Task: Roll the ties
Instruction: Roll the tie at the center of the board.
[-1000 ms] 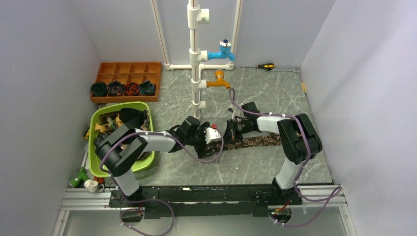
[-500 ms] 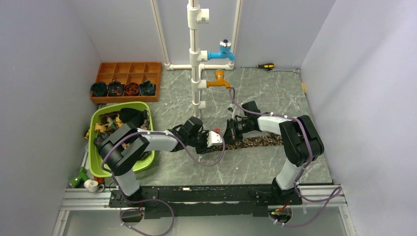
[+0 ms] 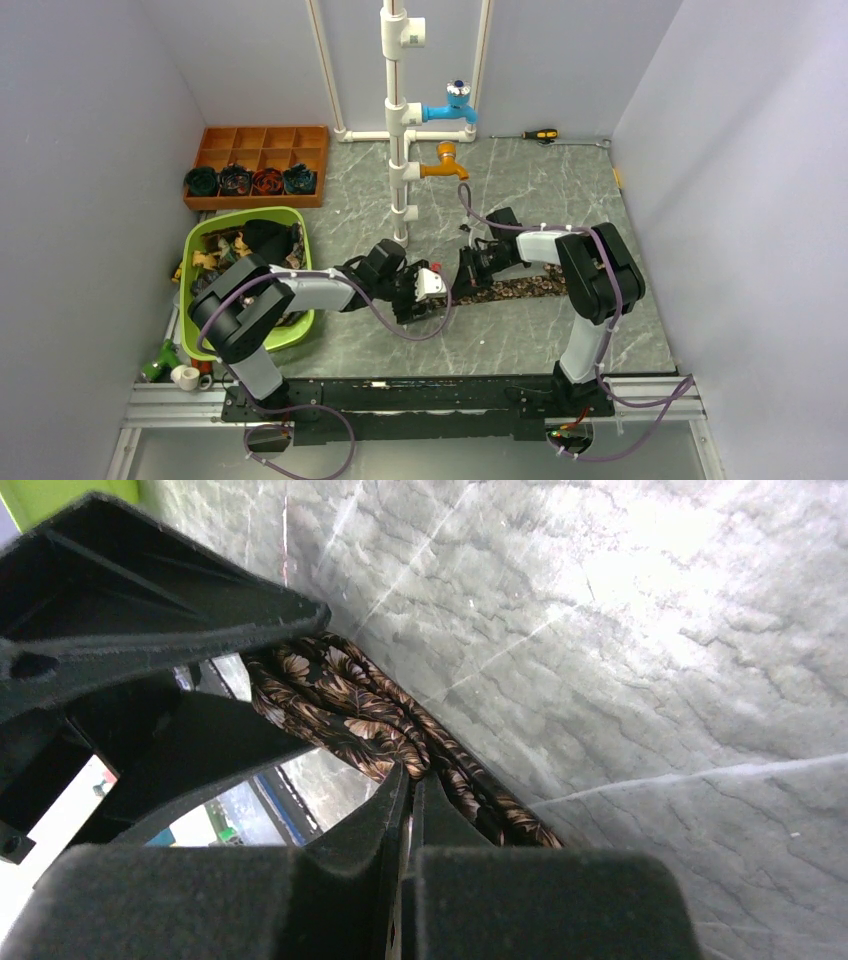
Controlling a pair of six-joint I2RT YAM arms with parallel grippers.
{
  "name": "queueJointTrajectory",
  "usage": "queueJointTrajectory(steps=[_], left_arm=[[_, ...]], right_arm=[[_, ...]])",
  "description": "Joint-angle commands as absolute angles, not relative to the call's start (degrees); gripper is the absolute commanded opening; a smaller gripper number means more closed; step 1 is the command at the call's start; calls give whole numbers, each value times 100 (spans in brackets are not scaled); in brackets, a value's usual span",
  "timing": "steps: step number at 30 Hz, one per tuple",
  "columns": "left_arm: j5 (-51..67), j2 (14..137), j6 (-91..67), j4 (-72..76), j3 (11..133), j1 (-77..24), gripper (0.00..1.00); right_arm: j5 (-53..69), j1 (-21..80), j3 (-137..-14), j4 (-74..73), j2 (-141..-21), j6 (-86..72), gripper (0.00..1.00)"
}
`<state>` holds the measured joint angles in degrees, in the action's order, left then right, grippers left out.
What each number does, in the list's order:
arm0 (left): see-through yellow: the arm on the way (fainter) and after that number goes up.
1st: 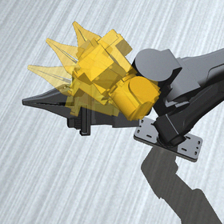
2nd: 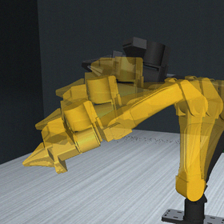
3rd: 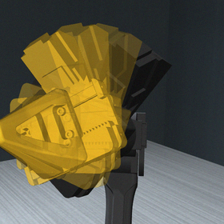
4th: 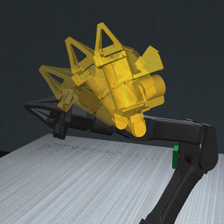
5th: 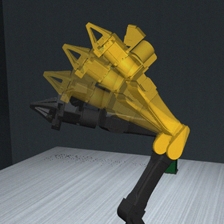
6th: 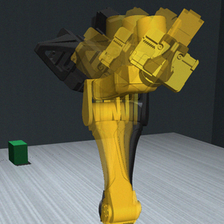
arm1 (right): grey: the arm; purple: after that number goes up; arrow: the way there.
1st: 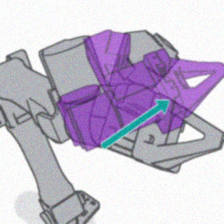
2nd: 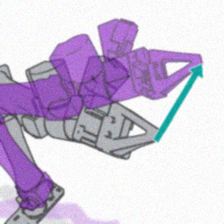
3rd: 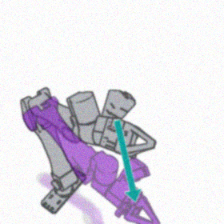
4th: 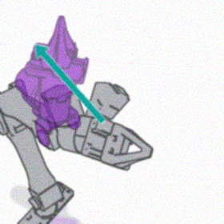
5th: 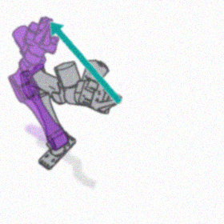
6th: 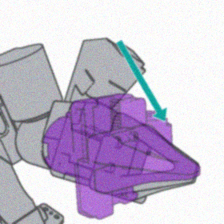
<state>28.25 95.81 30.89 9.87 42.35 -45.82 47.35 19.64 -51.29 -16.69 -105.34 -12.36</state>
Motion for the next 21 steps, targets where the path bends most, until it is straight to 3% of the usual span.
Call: queueJointTrajectory(steps=[1,4,7,10,17,19,21], left_arm=[[2947,9427,2664,1271,3952,-4625,83],[2669,9596,2571,1355,4217,-4814,91],[2496,9968,2530,1314,4608,-4875,89],[2402,10364,2549,1117,4961,-4896,77],[2245,10276,2760,486,4846,-4897,36],[2237,10119,2789,378,4681,-4903,32],[2201,10017,2776,314,4544,-4897,35]], right_arm=[[4396,1960,-5357,-1704,-10645,-962,0],[4550,1958,-5339,-1586,-10543,-1035,0],[4657,1958,-5357,-1565,-10488,-1070,0],[4725,1956,-5398,-1669,-10452,-1065,0],[4836,1960,-5484,-1854,-10155,-1161,0],[4746,1970,-5489,-1859,-10227,-1128,0],[4595,1996,-5529,-1881,-10416,-1036,0]])
